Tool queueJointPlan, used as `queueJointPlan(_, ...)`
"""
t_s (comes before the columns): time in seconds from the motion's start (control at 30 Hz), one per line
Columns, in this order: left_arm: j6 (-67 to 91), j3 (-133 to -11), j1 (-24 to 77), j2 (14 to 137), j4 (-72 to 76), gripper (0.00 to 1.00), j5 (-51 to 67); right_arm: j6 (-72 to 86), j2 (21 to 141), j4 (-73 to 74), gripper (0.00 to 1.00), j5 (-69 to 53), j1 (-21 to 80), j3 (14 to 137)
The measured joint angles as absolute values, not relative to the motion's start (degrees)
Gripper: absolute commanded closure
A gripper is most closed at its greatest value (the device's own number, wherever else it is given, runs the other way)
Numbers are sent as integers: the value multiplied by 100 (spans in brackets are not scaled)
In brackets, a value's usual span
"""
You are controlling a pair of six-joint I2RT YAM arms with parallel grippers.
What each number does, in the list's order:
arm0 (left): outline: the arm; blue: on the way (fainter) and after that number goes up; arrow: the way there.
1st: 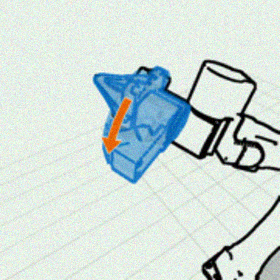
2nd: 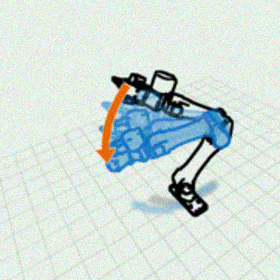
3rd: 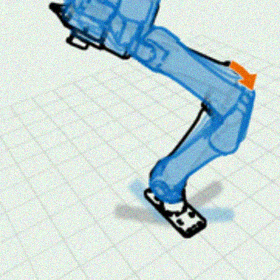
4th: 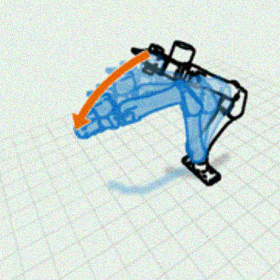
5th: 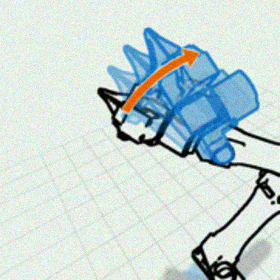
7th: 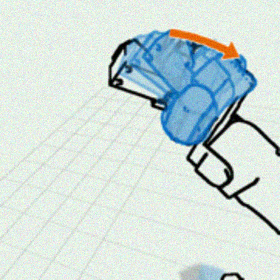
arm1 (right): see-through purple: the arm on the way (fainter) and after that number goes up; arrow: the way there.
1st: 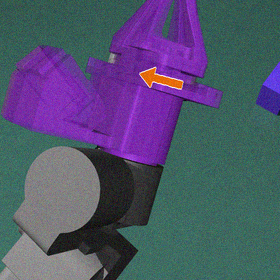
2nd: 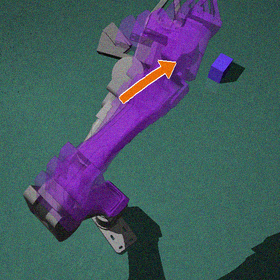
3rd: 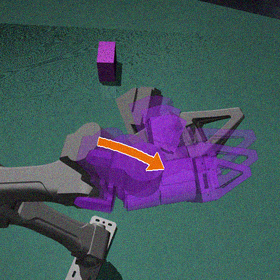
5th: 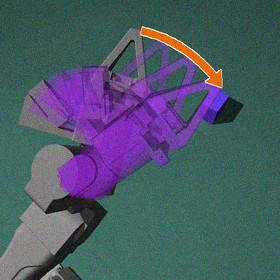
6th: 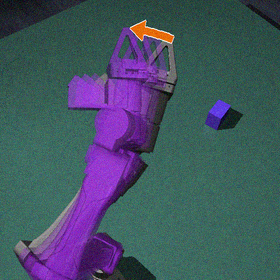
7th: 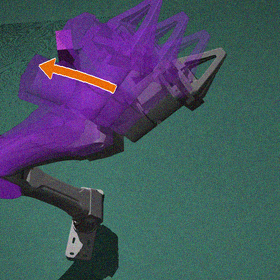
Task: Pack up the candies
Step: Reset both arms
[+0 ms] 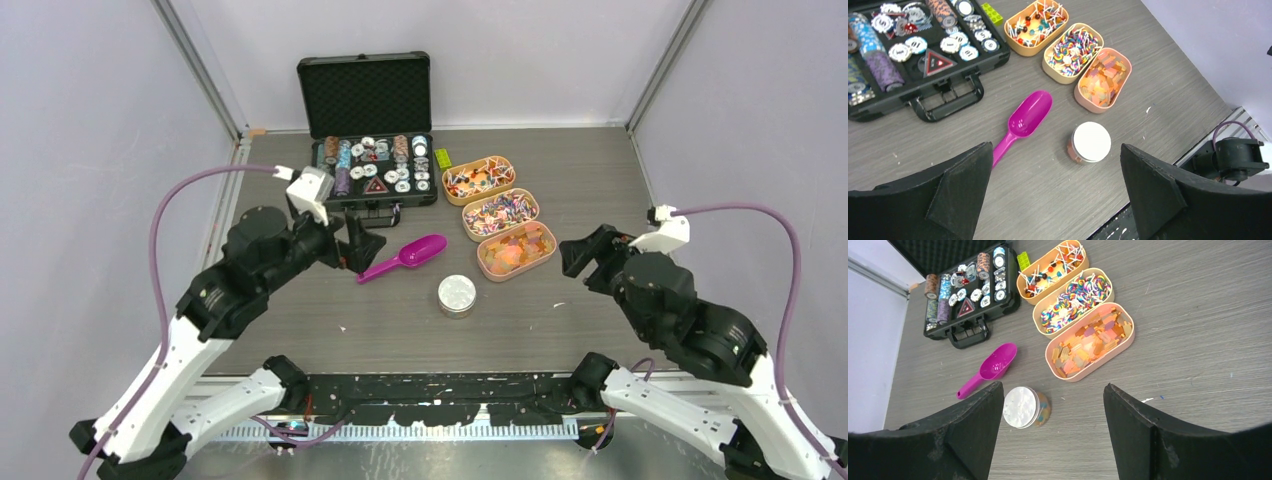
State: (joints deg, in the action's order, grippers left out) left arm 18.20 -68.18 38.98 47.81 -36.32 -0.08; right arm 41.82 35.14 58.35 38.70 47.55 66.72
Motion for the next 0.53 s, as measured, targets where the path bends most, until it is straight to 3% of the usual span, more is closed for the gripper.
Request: queueJointPlan(0.53,2058,-6007,3898,3968,-3693,0,-255,4025,2685,5699,22,3763,4755,6108)
